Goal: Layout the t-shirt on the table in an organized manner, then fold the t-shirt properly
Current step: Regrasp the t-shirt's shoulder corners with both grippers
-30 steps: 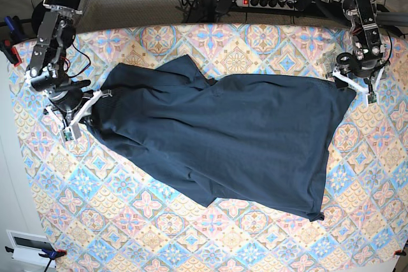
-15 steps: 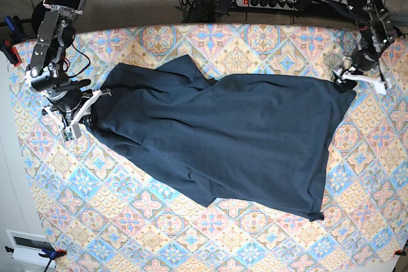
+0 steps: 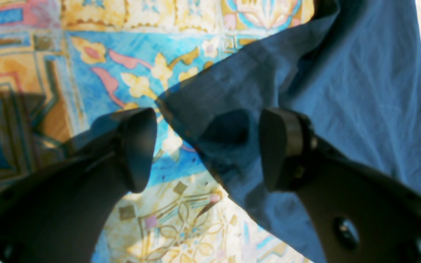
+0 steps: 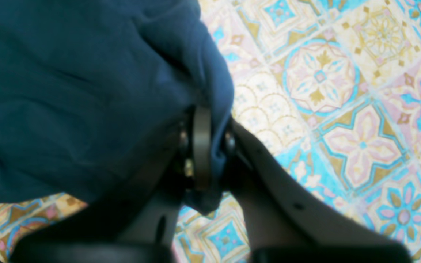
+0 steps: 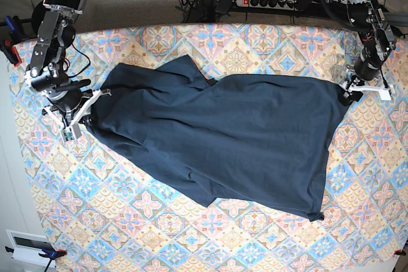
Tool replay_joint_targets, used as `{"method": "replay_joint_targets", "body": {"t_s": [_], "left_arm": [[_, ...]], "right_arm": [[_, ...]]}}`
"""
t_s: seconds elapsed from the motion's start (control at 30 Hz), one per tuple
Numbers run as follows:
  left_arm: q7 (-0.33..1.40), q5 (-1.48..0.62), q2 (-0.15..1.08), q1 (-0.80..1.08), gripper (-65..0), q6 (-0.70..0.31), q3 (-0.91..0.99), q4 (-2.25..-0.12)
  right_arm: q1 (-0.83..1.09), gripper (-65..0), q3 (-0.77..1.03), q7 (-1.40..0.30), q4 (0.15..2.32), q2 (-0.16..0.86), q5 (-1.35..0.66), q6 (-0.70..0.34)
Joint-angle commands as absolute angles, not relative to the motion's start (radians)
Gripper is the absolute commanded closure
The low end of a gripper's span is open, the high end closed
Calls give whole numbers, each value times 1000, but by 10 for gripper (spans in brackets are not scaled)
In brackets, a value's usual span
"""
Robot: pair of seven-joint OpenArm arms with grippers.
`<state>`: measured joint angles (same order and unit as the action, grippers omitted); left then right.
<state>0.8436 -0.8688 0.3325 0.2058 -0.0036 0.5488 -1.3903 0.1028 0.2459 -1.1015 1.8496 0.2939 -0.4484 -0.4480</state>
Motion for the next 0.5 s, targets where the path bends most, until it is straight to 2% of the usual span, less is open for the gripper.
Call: {"method": "replay_joint_targets", "body": {"t_s": [0.0,0.07,0.23,0.27,0.47], "left_arm": [[897,-874,314,203,-413,4,529,-1386],[918,-877,303,202,-340,2,509,-1392],[952,-875,297,179,-17,2,509,-1392],[955,-877,302,180,0,2,509,-1394],[967,-880,325,246,0,2,550,-1527]], "right_arm": [[88,-34,251,-1079,1867,306,-456,-449],[88,-34,251,-1079,1867,306,-456,-449],[88,-34,252,-1079,1868,306,-456,-449],[88,-34,252,-1079,1868,306,-456,-449],[88,-34,252,-1075,1868,306,-456,-449]]}}
